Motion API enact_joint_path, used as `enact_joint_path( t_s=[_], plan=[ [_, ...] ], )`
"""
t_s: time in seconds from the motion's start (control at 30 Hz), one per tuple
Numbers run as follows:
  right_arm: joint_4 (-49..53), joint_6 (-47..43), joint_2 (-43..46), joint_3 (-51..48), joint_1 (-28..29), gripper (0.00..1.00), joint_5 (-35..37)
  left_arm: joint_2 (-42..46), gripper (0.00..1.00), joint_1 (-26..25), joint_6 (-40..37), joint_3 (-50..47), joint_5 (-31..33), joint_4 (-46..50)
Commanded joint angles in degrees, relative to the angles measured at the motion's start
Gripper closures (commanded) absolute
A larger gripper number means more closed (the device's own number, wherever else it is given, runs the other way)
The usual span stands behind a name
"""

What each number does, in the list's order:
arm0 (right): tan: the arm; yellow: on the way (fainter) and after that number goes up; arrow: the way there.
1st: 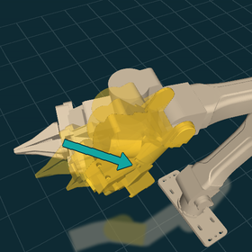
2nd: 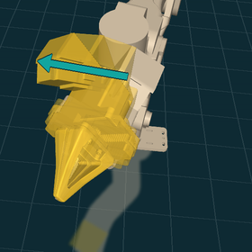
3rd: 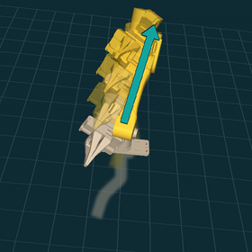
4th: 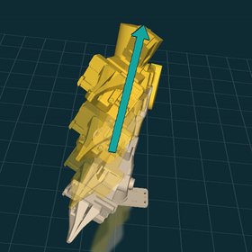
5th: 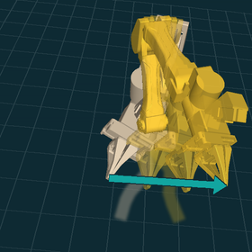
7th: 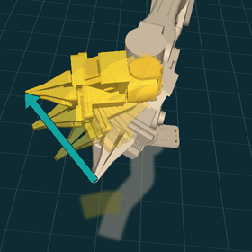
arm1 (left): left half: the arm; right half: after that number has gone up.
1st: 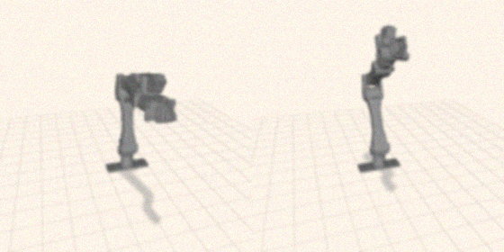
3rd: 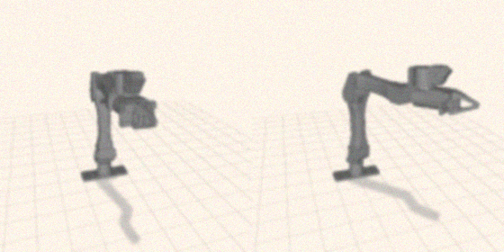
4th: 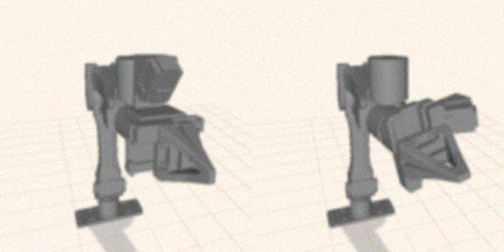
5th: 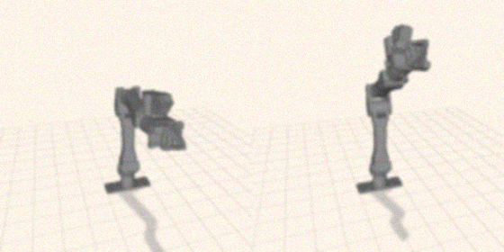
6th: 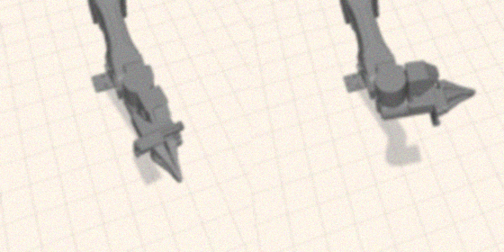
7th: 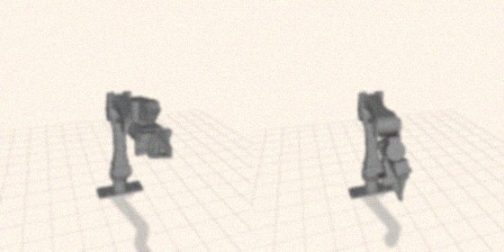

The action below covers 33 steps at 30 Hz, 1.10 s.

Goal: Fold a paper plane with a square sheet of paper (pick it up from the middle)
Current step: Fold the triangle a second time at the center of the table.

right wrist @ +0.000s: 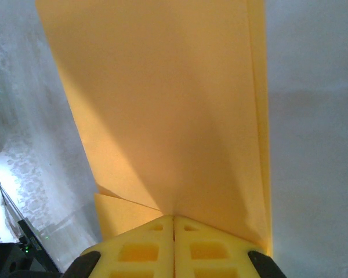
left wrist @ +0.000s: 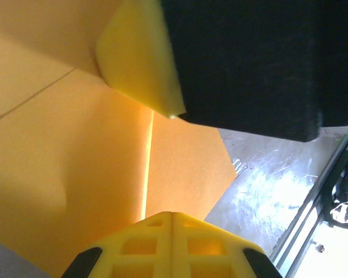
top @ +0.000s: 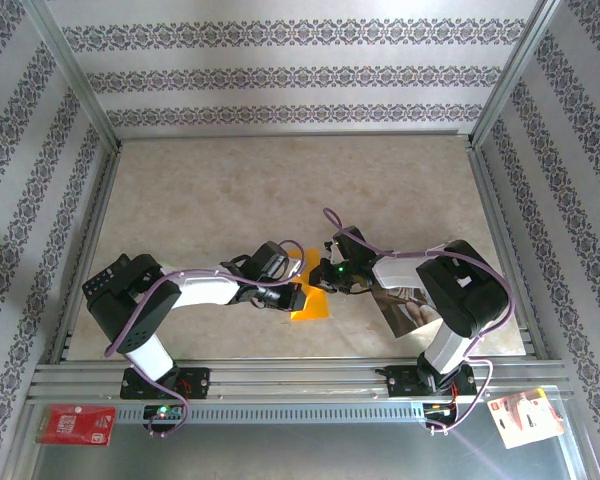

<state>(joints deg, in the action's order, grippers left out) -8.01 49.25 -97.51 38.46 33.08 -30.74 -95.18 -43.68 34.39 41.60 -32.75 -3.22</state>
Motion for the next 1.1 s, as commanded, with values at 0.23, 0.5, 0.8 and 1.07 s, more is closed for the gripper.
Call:
enact_joint_path(
  t_s=[0.23,0.5,0.8,1.07],
  plan=[
    [6.25,-1.09,-3.46,-2.67,-0.54,0.93,4.99,-2.01,0.99,-0.04,-1.99,-0.95,0.60,-0.17],
    [6.63,-1.08,-3.65,-2.78,-0.56,0.93,5.27,-2.95,0.99,0.00,-2.23,-1.61,0.65,-0.47],
    [7.96,-1.44,-3.47,-2.77,-0.59,0.94,6.18,-0.91,0.97,-0.09,-1.96,-2.60,-0.80,0.74],
    [9.30,-2.06,-4.00,-2.60,-0.66,0.96,6.66,0.56,0.97,-0.26,-1.76,-4.35,-2.37,1.99]
  ],
)
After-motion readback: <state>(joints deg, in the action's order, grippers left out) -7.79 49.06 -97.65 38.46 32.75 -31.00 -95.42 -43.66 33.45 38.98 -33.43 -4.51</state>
